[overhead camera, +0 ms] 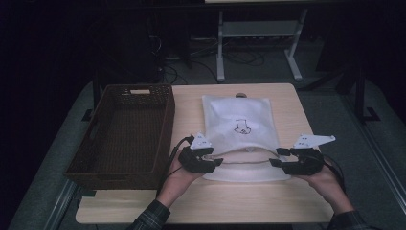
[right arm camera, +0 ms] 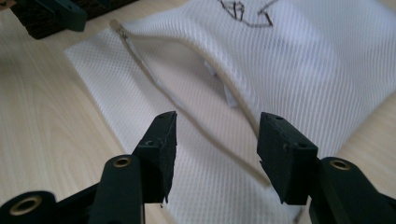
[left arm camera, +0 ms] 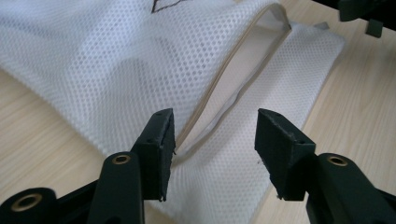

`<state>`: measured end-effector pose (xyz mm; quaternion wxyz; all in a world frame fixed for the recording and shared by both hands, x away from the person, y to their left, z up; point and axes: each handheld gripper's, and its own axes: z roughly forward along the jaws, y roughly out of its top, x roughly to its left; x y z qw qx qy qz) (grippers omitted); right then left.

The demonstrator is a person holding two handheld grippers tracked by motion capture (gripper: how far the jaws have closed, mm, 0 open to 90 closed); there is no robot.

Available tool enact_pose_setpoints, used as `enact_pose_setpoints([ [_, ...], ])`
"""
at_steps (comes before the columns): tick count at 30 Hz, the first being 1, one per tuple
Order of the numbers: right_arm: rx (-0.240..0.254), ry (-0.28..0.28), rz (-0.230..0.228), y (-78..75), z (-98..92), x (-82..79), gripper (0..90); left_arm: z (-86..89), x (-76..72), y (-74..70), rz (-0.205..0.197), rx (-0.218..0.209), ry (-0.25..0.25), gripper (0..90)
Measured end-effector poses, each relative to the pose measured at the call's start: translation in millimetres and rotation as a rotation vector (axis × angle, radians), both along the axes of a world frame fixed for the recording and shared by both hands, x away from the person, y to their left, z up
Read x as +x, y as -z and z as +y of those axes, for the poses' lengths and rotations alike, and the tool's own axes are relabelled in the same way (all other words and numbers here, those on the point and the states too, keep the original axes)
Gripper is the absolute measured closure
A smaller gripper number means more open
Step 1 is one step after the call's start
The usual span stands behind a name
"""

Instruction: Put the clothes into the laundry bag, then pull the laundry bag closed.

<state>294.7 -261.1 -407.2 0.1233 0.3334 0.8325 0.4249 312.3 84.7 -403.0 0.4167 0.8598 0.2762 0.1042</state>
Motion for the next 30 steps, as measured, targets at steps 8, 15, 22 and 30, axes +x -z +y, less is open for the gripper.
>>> enact_pose_setpoints([
  [8,0.001,-0.047,-0.022,-8.1,14.0,19.2,48.7,-16.6,10.7,-1.7,-0.015,0.004,0.026,51.1],
  [15,0.007,-0.092,-0.025,-10.2,27.5,35.4,48.9,-31.2,22.2,1.4,-0.026,0.01,0.047,52.0],
  [22,-0.027,-0.113,0.0,-1.2,40.1,48.7,52.4,-41.9,33.6,17.3,-0.016,0.043,0.042,48.3],
  [30,-0.093,-0.132,0.014,11.0,49.9,53.7,82.4,-48.2,43.8,30.7,-0.003,0.066,0.056,83.0],
])
